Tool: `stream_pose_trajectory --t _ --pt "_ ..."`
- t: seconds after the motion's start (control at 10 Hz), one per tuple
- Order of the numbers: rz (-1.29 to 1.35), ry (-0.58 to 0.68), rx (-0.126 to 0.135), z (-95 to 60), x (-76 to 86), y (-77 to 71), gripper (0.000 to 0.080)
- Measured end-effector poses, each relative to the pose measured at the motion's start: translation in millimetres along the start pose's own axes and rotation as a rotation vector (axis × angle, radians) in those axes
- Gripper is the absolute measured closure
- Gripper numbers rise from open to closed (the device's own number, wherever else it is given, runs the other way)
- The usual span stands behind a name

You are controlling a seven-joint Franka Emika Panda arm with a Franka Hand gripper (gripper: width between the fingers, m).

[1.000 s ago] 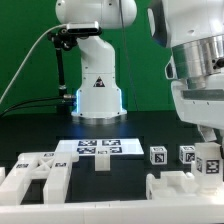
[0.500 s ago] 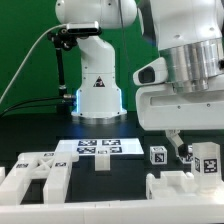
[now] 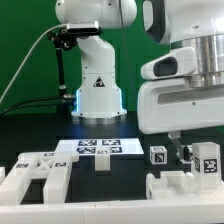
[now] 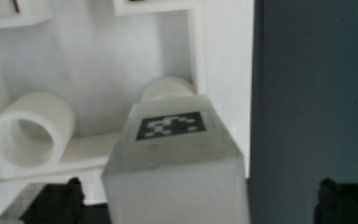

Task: Assemble chair

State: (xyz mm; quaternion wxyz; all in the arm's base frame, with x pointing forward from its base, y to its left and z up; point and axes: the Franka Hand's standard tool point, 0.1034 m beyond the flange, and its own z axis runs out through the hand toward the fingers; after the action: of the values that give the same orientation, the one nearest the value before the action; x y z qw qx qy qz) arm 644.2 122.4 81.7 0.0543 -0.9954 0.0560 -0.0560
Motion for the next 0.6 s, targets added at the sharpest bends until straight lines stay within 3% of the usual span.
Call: stream_pose_trajectory --t 0.1,0.3,0.6 --pt "0.017 0.000 0.000 0.2 -0.2 -0.4 0.0192" --pt "0.103 -0.002 0.004 0.4 -0.5 -1.1 0.0480" --pt "0.341 -0.004 0.008 1.1 0.0 2.2 0.0505"
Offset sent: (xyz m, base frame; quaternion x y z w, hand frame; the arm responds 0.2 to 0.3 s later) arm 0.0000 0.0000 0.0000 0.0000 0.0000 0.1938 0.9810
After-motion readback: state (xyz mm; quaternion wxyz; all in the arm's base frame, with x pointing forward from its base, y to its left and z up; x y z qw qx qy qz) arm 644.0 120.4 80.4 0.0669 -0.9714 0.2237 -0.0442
